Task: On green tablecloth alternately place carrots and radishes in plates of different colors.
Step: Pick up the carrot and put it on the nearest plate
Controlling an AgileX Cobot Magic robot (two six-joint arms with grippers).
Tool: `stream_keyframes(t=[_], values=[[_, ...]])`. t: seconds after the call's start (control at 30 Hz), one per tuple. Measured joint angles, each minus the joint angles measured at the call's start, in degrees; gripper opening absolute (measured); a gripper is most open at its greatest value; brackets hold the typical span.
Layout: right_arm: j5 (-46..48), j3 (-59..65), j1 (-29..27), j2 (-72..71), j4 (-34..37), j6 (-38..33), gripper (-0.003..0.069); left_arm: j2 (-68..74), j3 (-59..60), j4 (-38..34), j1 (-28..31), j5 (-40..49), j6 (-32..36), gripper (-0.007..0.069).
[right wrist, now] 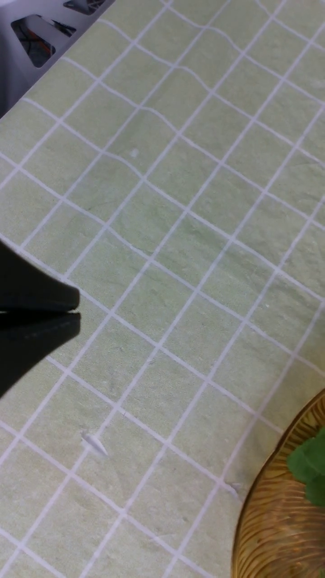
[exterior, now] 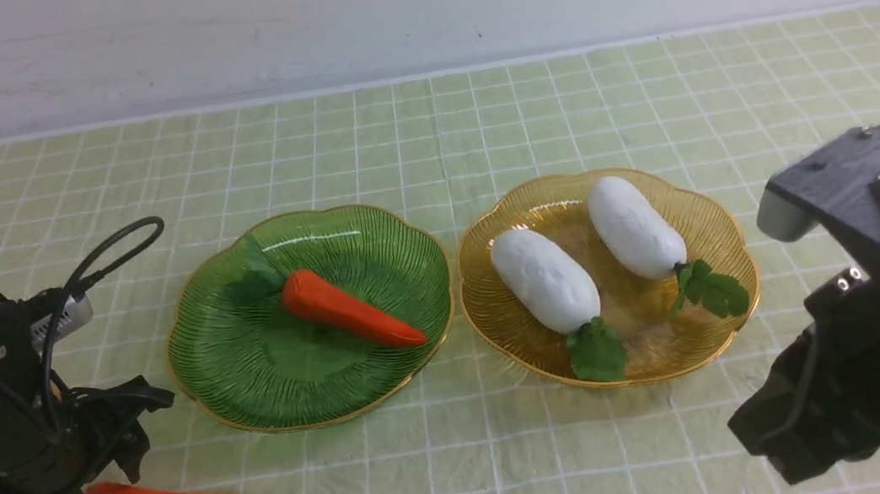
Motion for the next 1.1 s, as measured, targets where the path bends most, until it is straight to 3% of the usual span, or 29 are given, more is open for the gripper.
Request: stream_keyframes(t=[0.27, 0.9, 1.1], values=[[-0.7, 0.9, 0.0, 0.0, 0.0, 0.0, -0.0015, 0.4, 0.0, 1.4, 0.0, 0.0, 0.8, 0.0503], [-1.1, 1.1, 0.0, 0.0, 0.0, 0.0, -0.0015, 2.7, -0.1, 2.8, 0.0, -1.7, 0.9, 0.0337], [-1.2, 1.1, 0.0, 0.0, 0.0, 0.0, -0.0015, 1.2, -2.6, 5.7, 0.0, 3.8, 4.3, 0.0337]])
